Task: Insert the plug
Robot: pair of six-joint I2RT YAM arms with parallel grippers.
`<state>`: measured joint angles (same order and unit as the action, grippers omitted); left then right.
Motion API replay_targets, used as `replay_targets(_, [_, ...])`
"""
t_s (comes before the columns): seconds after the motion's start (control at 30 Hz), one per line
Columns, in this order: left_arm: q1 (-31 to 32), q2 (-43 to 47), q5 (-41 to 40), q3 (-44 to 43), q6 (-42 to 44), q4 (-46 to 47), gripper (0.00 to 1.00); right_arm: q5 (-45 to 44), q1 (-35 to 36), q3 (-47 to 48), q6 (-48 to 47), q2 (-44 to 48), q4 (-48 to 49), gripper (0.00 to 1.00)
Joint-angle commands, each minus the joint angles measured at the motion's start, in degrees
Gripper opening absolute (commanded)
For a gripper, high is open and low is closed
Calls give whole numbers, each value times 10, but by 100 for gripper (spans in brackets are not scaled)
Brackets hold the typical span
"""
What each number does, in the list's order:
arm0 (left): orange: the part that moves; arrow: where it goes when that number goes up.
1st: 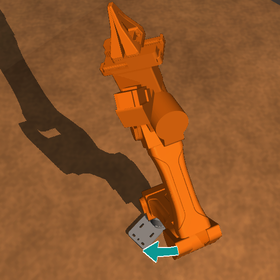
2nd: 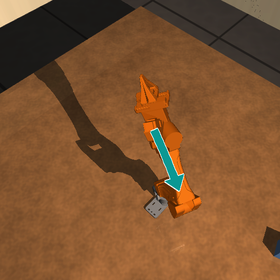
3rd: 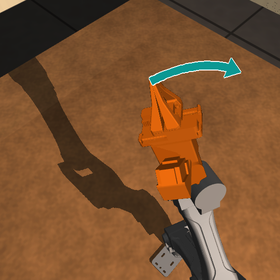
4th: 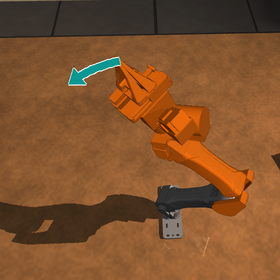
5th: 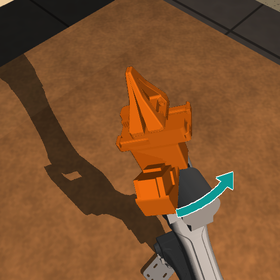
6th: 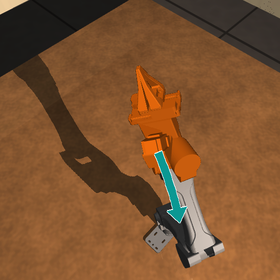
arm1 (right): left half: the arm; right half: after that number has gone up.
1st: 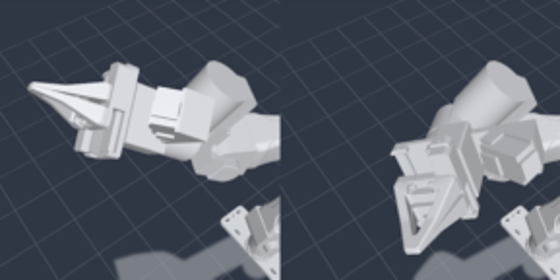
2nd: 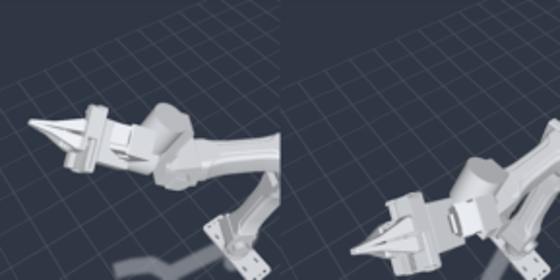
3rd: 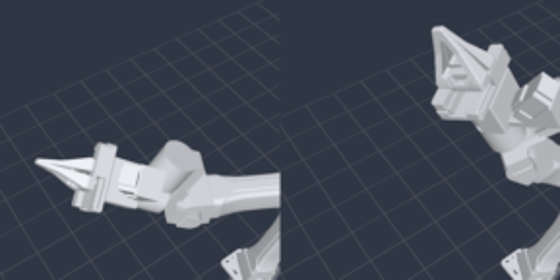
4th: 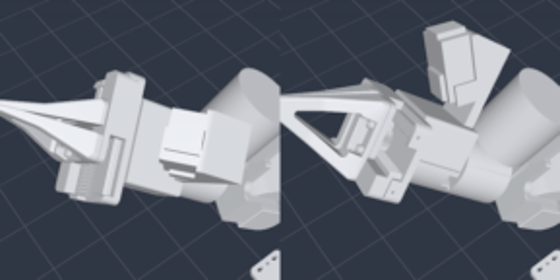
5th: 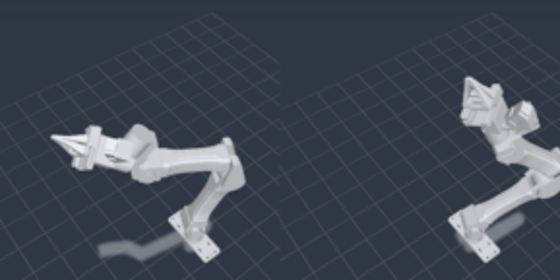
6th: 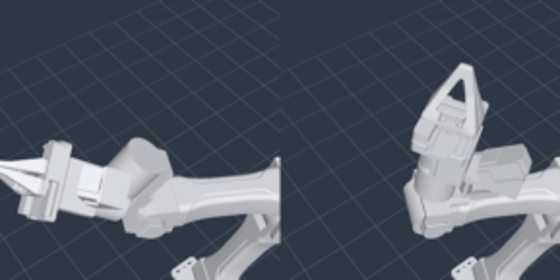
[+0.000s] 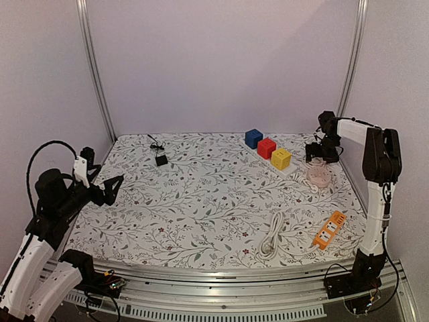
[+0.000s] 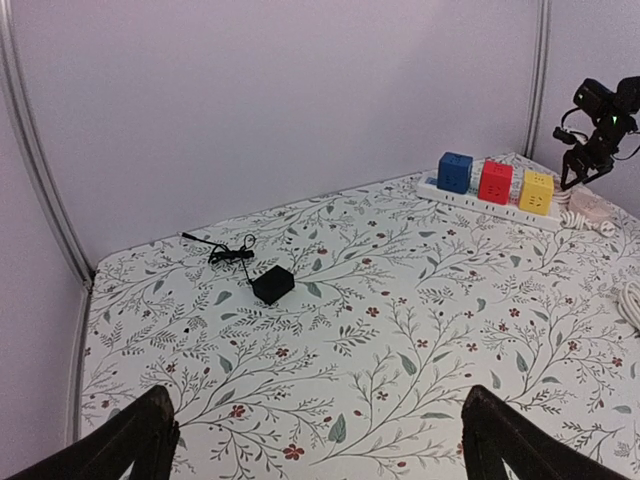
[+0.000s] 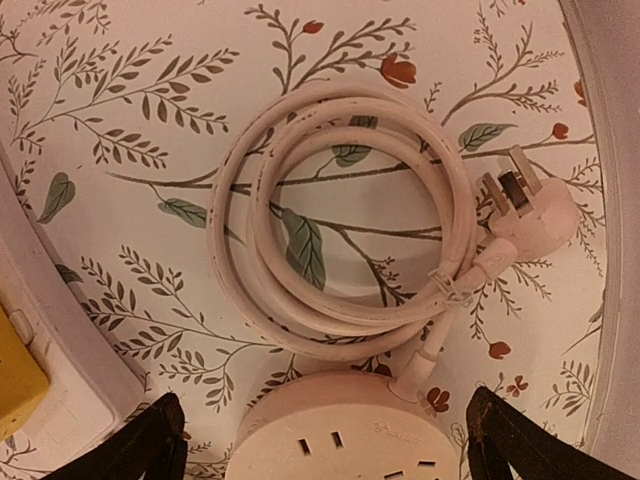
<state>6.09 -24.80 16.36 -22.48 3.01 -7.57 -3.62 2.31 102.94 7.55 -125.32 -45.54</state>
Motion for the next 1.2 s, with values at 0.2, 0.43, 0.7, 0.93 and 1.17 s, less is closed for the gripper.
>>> replay_targets(0.2, [10,-64,0,-37,20,-38,99,-6,3,50,-60,-63,-41,95])
replay_targets(0.43, [121,-403,-95,-430,202,-345,99,-20,3,41,-87,-66,-44,93])
replay_targets(0.7, [124,-853,-241,-841,280,-615,99,-28,3,17,-113,-43,-45,93])
replay_targets(0.93, [116,-1065,-268,-1001,331,-544,99,-34,3,0,-101,25,-53,94])
replay_targets(1.17, [94,-1245,-228,-1215,339,-546,99,-22,5,-58,-78,117,-62,94])
